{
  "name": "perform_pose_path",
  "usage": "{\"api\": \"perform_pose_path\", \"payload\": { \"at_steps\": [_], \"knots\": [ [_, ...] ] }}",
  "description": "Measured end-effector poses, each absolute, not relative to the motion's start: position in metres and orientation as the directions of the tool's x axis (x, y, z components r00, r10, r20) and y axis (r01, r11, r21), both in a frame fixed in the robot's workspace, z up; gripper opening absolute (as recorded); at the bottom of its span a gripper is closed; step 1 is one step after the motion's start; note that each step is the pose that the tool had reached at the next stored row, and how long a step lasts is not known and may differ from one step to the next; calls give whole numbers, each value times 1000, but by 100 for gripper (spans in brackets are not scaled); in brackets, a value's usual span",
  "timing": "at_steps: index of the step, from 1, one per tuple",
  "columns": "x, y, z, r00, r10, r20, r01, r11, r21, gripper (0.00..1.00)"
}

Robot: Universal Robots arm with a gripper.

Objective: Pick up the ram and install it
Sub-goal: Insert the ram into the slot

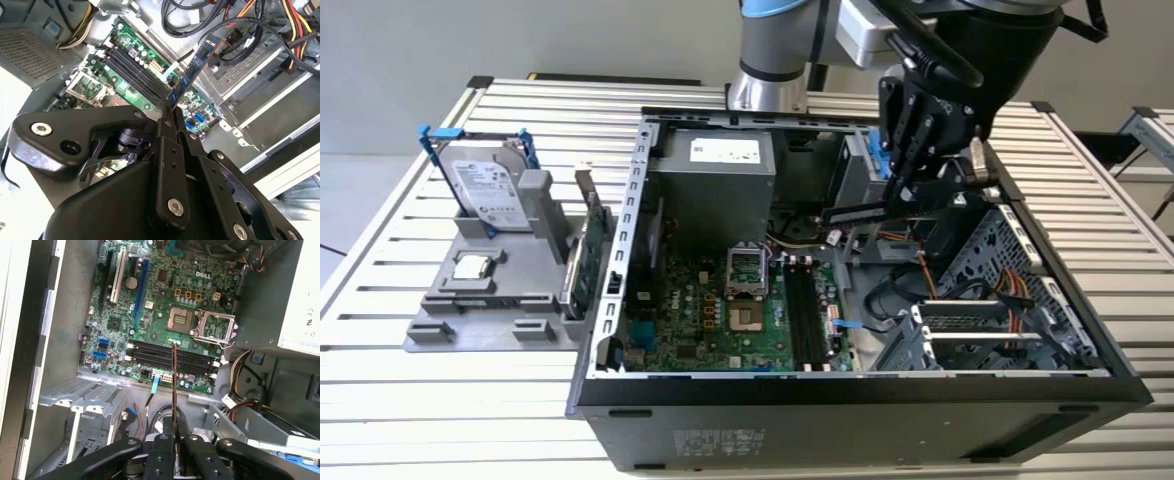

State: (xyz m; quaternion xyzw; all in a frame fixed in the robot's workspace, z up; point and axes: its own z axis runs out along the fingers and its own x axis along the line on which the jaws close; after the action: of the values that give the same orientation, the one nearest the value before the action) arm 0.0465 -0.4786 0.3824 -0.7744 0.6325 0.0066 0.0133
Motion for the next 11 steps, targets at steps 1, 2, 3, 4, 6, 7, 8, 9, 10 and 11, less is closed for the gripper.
{"api": "perform_pose_path", "payload": {
  "at_steps": [1,2,3,4,6,7,8,9,10,11],
  "knots": [
    [46,-479,382,208,-978,-27,-978,-207,-12,0],
    [46,-479,382,216,-976,-27,-976,-216,-12,0],
    [46,-479,382,225,-974,-27,-974,-225,-12,0],
    [46,-479,382,261,-965,-27,-965,-260,-12,0],
    [46,-479,382,286,-958,-27,-958,-286,-12,0],
    [46,-479,382,295,-955,-27,-956,-295,-12,0],
    [46,-479,382,305,-952,-27,-952,-304,-12,0],
    [46,-479,382,313,-949,-27,-950,-313,-12,0],
    [46,-479,382,323,-946,-27,-946,-323,-12,0],
    [46,-479,382,333,-943,-27,-943,-333,-12,0]
  ]
}}
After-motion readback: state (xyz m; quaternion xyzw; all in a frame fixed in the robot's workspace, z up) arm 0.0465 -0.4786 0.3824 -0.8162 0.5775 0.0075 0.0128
